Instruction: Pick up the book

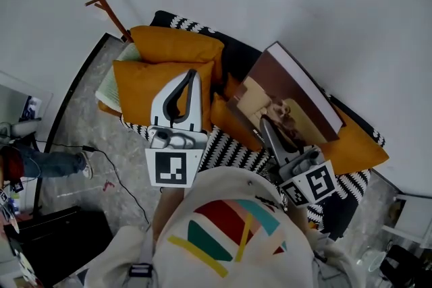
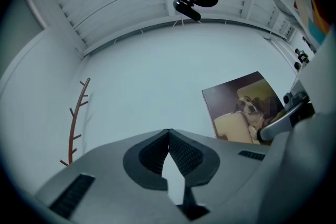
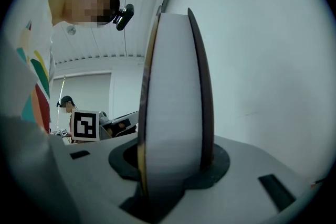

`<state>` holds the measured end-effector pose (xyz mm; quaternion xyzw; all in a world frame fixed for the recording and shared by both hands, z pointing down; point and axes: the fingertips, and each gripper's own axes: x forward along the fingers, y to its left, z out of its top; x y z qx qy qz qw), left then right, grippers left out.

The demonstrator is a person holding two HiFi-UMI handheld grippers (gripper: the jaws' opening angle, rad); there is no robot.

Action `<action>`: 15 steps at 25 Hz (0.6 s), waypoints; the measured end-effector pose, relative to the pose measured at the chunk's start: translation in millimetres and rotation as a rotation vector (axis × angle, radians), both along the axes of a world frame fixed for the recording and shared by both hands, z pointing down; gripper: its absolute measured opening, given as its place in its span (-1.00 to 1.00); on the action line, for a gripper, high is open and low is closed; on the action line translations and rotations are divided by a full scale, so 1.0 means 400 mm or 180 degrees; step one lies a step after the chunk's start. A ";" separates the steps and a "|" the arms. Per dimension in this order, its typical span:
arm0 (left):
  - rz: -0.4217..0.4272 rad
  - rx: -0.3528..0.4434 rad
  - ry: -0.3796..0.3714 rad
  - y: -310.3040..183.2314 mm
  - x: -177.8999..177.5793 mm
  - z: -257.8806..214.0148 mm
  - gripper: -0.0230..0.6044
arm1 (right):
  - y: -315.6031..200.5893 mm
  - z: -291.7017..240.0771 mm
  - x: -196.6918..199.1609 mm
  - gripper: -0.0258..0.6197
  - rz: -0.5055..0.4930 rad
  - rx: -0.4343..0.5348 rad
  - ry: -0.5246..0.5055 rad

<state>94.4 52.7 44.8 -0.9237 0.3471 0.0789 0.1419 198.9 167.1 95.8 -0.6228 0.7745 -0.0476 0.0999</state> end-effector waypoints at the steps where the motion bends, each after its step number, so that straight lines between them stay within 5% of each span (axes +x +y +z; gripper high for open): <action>1: -0.0008 -0.0001 0.0005 -0.001 -0.006 0.000 -0.91 | 0.002 -0.001 -0.004 -0.41 0.0008 0.0007 0.0020; 15: -0.0087 -0.0055 0.0017 -0.022 -0.089 0.019 -0.91 | 0.010 0.010 -0.042 -0.41 0.0104 -0.0026 0.0055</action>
